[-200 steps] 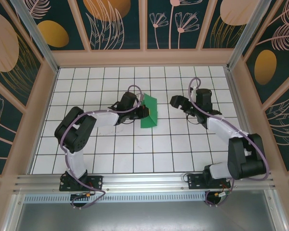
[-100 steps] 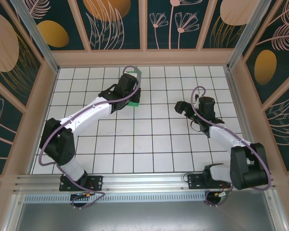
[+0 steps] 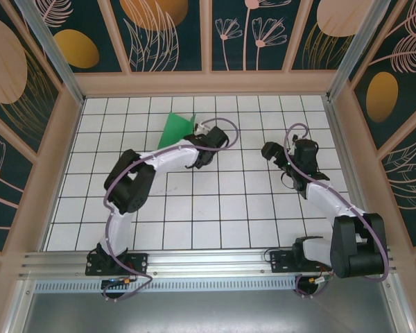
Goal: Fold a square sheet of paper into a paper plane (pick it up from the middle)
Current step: Turn over the paper at the center of the table.
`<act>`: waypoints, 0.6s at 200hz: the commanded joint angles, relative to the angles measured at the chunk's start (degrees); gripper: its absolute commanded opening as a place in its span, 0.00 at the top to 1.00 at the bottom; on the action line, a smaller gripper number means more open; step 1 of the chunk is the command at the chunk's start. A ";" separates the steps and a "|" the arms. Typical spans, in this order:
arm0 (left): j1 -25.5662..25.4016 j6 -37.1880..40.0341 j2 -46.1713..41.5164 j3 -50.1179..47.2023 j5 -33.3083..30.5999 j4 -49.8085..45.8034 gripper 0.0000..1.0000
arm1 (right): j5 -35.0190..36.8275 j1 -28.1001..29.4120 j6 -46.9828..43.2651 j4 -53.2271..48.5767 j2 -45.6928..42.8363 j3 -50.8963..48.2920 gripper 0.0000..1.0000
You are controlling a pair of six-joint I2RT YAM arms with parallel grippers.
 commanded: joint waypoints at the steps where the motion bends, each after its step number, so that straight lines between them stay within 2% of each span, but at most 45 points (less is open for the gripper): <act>1: -1.82 2.43 3.11 2.07 -4.57 -1.76 0.92 | 0.94 -0.73 1.13 0.38 -1.19 -1.21 0.01; 37: -3.36 -0.34 5.37 2.16 1.08 -0.86 0.93 | 0.97 -1.70 1.47 0.08 -0.89 -1.22 0.01; 66: -3.57 -2.90 5.37 2.18 5.34 0.22 0.89 | 0.23 -2.41 2.01 0.27 -0.41 -1.31 0.01; 79: -3.60 -3.93 5.44 2.41 7.07 0.17 0.83 | -0.07 -2.62 2.18 0.18 -0.25 -1.31 0.01; 99: -3.60 -5.42 4.13 2.80 9.90 0.33 0.65 | -0.35 -3.14 2.28 0.00 -0.53 -1.31 0.01; 120: -3.63 -5.37 -0.18 0.42 18.60 4.87 0.52 | -1.19 -3.41 1.94 0.06 -0.69 -1.22 0.01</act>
